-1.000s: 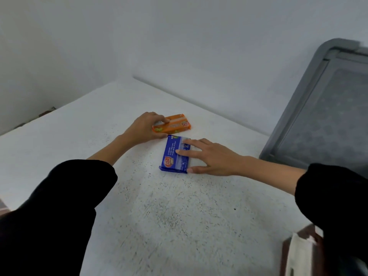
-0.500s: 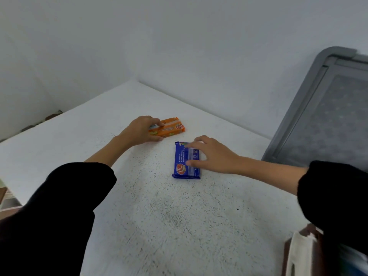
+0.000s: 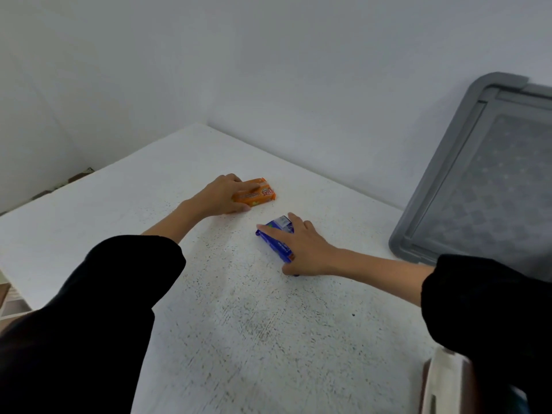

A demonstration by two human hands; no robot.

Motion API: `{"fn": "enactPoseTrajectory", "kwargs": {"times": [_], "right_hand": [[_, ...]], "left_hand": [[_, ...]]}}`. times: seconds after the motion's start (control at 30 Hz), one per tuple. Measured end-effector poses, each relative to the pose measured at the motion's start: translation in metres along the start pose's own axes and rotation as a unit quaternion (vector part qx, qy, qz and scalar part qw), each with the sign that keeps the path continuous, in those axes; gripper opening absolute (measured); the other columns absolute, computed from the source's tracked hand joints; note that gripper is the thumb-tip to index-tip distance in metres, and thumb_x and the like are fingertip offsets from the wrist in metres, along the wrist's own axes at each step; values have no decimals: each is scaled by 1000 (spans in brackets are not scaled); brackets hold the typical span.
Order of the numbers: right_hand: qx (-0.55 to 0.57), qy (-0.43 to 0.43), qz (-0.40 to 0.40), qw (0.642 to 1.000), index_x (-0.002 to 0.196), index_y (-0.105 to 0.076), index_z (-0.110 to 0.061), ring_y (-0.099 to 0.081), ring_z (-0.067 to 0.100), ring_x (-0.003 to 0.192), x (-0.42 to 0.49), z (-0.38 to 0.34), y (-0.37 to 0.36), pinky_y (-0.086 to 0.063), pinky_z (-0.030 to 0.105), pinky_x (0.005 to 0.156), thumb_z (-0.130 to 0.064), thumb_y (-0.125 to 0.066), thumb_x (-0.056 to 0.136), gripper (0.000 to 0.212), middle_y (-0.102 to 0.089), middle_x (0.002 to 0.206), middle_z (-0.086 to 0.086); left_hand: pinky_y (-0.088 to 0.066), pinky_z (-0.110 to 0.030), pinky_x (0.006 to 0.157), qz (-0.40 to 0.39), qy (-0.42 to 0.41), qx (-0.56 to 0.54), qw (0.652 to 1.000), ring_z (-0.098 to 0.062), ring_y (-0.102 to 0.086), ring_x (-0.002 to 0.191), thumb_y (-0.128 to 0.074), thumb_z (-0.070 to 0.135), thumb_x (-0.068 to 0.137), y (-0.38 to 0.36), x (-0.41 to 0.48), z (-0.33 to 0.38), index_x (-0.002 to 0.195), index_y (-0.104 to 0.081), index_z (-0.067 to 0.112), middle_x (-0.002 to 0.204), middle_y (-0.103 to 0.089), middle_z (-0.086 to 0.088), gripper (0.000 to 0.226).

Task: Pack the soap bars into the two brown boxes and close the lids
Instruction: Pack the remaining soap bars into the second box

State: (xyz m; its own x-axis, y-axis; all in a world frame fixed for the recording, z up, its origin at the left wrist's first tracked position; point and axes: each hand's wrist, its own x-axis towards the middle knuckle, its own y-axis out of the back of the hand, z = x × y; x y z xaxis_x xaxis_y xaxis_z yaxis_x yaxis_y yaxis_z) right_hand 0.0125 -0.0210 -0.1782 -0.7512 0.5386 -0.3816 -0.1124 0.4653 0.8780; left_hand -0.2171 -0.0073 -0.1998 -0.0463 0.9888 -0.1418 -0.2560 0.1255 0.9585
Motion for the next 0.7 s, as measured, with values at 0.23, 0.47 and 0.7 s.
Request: {"fn": "enactPoseTrajectory", "kwargs": {"times": [0.23,0.47,0.7], "right_hand": [[8,-47,5,999,146,-16,-38,-29,32,123,-7,6,12,-38,31,91,-18,-74,73,96,-27,133,12],[21,-8,85,996,143,-23,-40,-29,23,123,-84,5,65,-41,31,93,-15,-78,68,96,-28,133,5],[10,28,142,989,140,-20,-50,-30,5,109,-221,7,88,-37,13,84,-19,-77,67,98,-26,118,-11]], "left_hand": [[-38,-32,73,31,17,12,999,-27,-54,93,-69,41,79,10,-5,10,135,-47,33,104,-60,-15,61],[-45,-32,82,64,-55,17,996,-22,-55,102,-70,40,78,53,-26,57,134,-47,32,118,-59,-9,61],[-41,-26,81,111,-229,10,967,-16,-52,109,-72,37,77,103,-63,159,131,-49,36,126,-56,-4,59]]}}
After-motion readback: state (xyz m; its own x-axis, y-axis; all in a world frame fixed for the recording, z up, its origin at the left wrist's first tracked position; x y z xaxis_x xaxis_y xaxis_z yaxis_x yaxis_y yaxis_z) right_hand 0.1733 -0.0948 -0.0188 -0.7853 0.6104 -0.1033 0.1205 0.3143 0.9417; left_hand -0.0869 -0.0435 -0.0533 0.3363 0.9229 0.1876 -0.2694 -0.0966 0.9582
